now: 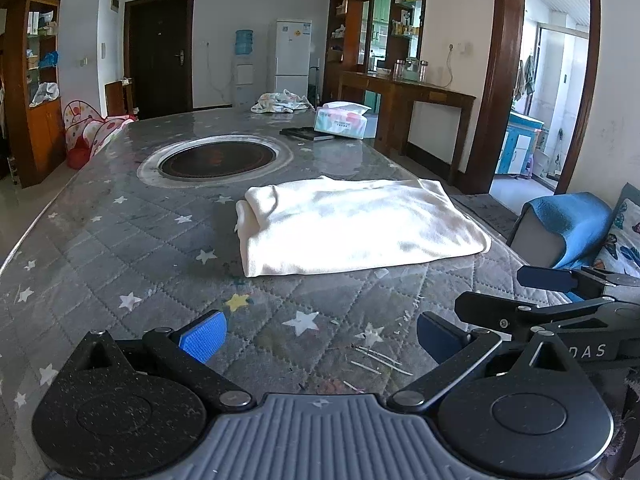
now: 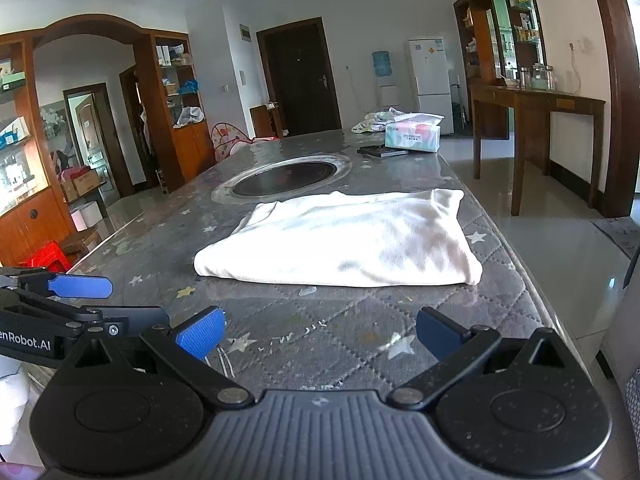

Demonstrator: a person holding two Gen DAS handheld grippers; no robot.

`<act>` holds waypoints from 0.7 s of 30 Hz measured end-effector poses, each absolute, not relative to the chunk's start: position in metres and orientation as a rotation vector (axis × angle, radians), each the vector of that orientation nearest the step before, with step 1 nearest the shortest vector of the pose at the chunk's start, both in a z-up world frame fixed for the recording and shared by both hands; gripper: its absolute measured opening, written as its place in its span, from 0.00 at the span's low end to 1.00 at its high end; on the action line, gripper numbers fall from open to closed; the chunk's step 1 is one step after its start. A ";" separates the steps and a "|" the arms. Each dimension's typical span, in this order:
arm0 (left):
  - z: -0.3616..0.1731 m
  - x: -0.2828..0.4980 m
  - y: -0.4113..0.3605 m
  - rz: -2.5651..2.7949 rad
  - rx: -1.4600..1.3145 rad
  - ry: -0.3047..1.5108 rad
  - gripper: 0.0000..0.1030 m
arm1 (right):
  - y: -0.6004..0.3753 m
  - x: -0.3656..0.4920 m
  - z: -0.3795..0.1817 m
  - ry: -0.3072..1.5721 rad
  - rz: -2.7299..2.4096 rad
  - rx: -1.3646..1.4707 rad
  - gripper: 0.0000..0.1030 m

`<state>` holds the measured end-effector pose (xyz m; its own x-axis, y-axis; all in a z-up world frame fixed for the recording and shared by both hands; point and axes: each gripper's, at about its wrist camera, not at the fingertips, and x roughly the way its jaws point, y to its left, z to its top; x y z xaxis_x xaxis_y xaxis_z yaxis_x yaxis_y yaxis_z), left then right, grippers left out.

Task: Fold clothes

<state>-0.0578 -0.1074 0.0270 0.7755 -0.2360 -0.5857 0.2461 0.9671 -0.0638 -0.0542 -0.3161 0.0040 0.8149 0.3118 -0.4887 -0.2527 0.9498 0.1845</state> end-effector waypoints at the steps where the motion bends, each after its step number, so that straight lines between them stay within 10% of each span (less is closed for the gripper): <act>1: 0.027 -0.058 -0.107 -0.261 0.017 0.632 1.00 | -0.316 -0.054 0.004 0.541 0.300 0.115 1.00; 21: 0.019 -0.049 -0.104 -0.255 0.016 0.658 1.00 | -0.315 -0.047 -0.001 0.565 0.290 0.125 1.00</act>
